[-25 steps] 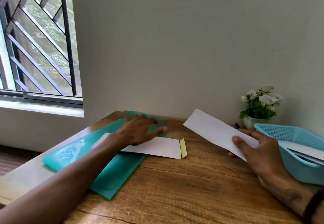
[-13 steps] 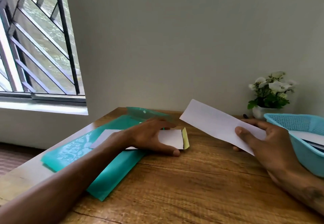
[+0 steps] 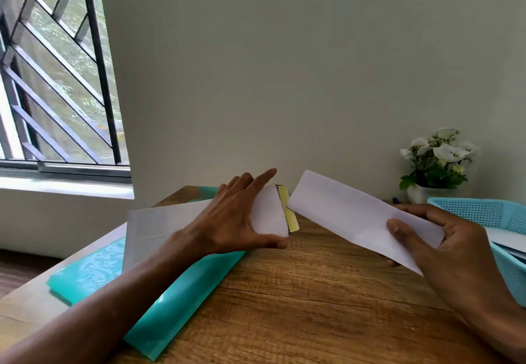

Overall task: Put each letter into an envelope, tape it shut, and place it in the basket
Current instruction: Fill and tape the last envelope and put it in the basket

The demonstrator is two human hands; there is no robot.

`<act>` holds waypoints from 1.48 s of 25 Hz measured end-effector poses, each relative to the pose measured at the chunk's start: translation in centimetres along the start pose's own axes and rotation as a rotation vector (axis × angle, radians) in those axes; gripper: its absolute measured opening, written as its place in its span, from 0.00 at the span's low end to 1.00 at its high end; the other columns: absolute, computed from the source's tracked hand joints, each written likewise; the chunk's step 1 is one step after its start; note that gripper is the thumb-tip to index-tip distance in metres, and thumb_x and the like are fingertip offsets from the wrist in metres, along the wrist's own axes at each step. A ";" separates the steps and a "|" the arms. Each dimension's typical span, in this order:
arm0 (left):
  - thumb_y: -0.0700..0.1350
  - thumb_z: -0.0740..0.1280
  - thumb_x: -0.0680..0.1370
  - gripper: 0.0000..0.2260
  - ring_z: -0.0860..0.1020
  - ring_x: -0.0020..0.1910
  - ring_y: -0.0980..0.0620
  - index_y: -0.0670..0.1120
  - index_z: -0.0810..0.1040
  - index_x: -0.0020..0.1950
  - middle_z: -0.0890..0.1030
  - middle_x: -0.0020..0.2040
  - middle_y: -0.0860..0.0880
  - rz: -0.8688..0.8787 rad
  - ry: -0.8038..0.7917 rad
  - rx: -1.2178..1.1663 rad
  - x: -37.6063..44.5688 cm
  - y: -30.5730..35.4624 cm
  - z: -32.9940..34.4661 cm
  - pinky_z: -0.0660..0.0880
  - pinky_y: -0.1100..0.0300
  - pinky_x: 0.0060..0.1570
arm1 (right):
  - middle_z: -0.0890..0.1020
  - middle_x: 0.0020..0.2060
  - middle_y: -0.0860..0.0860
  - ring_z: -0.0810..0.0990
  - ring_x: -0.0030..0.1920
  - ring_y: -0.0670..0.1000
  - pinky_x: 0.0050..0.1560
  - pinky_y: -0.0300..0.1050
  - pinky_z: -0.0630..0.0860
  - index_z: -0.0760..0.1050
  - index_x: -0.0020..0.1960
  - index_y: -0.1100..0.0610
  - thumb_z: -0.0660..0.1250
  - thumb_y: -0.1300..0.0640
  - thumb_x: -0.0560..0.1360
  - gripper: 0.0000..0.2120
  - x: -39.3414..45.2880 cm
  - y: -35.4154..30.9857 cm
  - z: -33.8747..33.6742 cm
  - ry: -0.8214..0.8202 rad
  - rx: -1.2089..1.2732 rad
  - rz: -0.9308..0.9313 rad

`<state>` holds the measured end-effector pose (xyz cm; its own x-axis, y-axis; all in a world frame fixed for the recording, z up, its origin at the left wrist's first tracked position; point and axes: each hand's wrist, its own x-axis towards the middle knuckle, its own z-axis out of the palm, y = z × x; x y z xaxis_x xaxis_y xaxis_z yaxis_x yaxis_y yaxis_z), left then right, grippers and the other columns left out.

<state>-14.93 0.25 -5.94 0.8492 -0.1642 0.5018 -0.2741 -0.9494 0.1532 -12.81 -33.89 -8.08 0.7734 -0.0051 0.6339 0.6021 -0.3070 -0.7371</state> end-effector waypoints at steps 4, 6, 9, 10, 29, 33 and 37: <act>0.76 0.74 0.62 0.59 0.67 0.62 0.54 0.67 0.40 0.82 0.68 0.69 0.54 0.030 -0.061 -0.039 0.0 0.1 0.0 0.66 0.53 0.67 | 0.78 0.49 0.30 0.78 0.48 0.39 0.41 0.36 0.74 0.78 0.48 0.32 0.71 0.39 0.68 0.09 0.0 -0.3 0.0 -0.038 0.004 -0.004; 0.74 0.75 0.64 0.59 0.67 0.63 0.53 0.67 0.39 0.82 0.68 0.70 0.53 0.047 -0.072 -0.044 0.0 0.1 0.0 0.66 0.50 0.69 | 0.78 0.50 0.30 0.77 0.49 0.39 0.42 0.36 0.73 0.79 0.49 0.33 0.71 0.39 0.67 0.10 -0.1 0.0 0.0 -0.065 -0.008 -0.007; 0.71 0.74 0.68 0.55 0.67 0.59 0.53 0.64 0.40 0.83 0.68 0.65 0.54 0.063 -0.048 -0.025 -0.2 0.1 -0.2 0.70 0.47 0.67 | 0.78 0.51 0.32 0.77 0.50 0.40 0.41 0.37 0.74 0.81 0.49 0.34 0.72 0.38 0.65 0.12 0.0 0.7 0.1 -0.144 -0.035 0.034; 0.70 0.74 0.69 0.55 0.67 0.57 0.54 0.64 0.40 0.83 0.68 0.63 0.54 0.076 -0.047 -0.003 -0.2 0.1 -0.3 0.70 0.48 0.65 | 0.79 0.52 0.33 0.77 0.50 0.41 0.40 0.37 0.74 0.82 0.49 0.35 0.73 0.38 0.65 0.12 0.2 0.9 0.1 -0.171 -0.034 0.058; 0.65 0.68 0.76 0.43 0.67 0.69 0.52 0.50 0.54 0.84 0.69 0.74 0.50 0.450 -0.053 0.213 -0.6 5.0 0.1 0.60 0.53 0.73 | 0.85 0.48 0.34 0.85 0.46 0.40 0.36 0.38 0.84 0.83 0.54 0.31 0.77 0.35 0.61 0.21 0.3 0.0 -0.4 -0.413 0.061 0.167; 0.66 0.66 0.76 0.43 0.66 0.69 0.53 0.51 0.52 0.84 0.68 0.75 0.50 0.427 0.012 0.226 -0.6 4.8 -0.3 0.60 0.52 0.75 | 0.85 0.55 0.43 0.86 0.52 0.51 0.45 0.51 0.87 0.78 0.60 0.34 0.79 0.39 0.61 0.28 0.3 0.2 0.0 -0.346 0.161 0.178; 0.65 0.68 0.76 0.44 0.67 0.69 0.50 0.49 0.52 0.85 0.69 0.74 0.49 0.353 0.136 0.265 -0.6 3.7 -1.3 0.62 0.47 0.75 | 0.89 0.48 0.54 0.89 0.43 0.59 0.37 0.47 0.86 0.81 0.55 0.48 0.81 0.52 0.61 0.23 0.6 0.6 -0.5 -0.219 0.354 0.195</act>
<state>-17.04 -2.79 -4.63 0.6526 -0.4701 0.5942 -0.3960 -0.8802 -0.2615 -12.09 -34.54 -8.09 0.8796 0.1829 0.4391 0.4426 0.0238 -0.8964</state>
